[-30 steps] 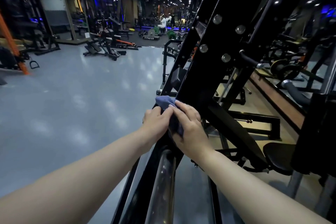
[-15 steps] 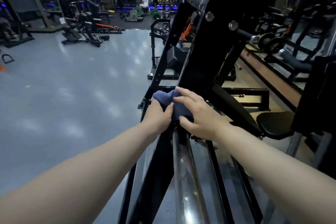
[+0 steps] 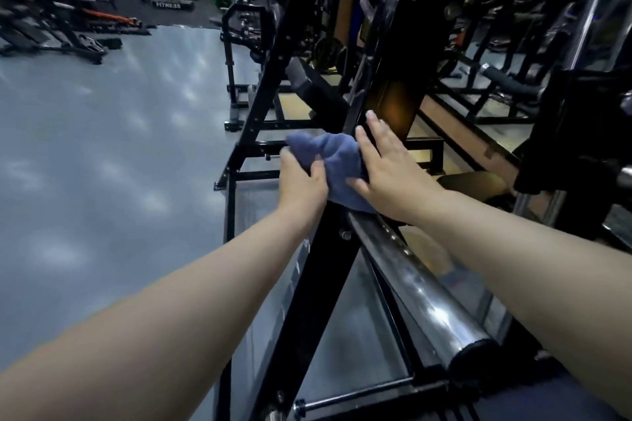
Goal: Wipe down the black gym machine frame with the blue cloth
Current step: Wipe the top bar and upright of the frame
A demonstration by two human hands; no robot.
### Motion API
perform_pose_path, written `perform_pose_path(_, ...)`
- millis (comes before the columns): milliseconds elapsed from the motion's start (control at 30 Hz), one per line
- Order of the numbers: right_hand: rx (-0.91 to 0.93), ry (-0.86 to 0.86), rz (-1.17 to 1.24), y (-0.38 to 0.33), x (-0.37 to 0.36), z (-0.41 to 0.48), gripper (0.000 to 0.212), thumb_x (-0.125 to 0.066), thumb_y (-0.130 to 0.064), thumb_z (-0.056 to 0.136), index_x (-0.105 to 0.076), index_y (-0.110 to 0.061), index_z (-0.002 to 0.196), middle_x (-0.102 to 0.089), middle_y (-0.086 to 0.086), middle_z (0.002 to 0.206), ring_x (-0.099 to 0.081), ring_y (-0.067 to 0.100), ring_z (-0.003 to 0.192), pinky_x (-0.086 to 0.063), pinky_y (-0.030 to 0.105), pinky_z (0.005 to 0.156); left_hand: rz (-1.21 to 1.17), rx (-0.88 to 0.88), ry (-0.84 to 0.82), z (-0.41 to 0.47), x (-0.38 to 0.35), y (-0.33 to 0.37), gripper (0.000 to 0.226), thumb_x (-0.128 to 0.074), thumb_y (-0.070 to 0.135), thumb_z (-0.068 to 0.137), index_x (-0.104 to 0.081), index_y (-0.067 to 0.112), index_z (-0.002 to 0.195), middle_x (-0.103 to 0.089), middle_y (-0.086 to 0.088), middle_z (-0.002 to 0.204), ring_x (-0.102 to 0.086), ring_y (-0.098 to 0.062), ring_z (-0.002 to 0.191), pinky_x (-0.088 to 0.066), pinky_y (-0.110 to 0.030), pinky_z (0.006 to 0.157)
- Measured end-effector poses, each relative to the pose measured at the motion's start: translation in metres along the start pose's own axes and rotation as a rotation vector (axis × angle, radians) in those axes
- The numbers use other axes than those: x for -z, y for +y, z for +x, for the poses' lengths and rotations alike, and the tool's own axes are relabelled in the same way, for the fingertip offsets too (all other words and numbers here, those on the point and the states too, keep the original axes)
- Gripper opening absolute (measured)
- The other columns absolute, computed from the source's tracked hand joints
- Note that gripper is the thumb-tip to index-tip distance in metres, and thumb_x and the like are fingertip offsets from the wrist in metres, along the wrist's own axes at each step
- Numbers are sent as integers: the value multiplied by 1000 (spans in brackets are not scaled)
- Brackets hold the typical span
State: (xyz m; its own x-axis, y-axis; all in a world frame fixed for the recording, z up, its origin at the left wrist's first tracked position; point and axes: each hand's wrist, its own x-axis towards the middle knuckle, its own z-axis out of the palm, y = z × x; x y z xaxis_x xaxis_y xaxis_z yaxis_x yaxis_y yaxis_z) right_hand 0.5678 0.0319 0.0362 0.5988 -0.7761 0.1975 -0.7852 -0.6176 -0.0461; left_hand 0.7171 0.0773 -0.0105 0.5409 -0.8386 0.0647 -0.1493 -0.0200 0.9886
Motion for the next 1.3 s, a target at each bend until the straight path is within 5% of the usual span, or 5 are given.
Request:
perform_pose_path(333,59,-122,-181,0,4,4,34,-53,-41,100,-64,-17,121,-41,5,132,-39,27,121,-38,39,101,268,186,-84,13,7,-42,17,-47,10,97,-59,7,108,-62,-8,88,-62,-24,82,-42,-26,63)
perform_pose_path(600,-174,-284,953,-16,18,0,42,-79,-44,86,-59,-27,119,-70,-12,105,-68,-4,97,-57,20,82,-205,58,-306,14,41,20,23,-56,30,102,-59,22,124,-74,-1,116,-69,-16,112,-53,-36,97)
perform_pose_path(767,-262,-162,1132,-23,25,2,32,-81,-27,86,-70,-8,110,-78,6,101,-75,19,97,-59,45,94,-219,-23,-382,17,60,37,28,-62,39,99,-58,23,122,-74,-2,112,-71,-17,108,-56,-35,93)
perform_pose_path(1000,-315,164,876,-44,51,11,12,-67,-20,96,-66,-13,106,-71,2,95,-66,11,87,-50,14,66,169,63,-214,30,79,29,27,-48,45,102,-53,20,109,-62,0,109,-59,-16,94,-45,-31,74)
perform_pose_path(1300,-84,-143,350,-133,59,12,22,-70,-30,86,-54,-15,86,-58,5,81,-56,19,75,-46,38,70,-661,523,-901,56,100,31,71,-50,66,91,-78,1,104,-71,-25,92,-67,-36,85,-50,-38,73)
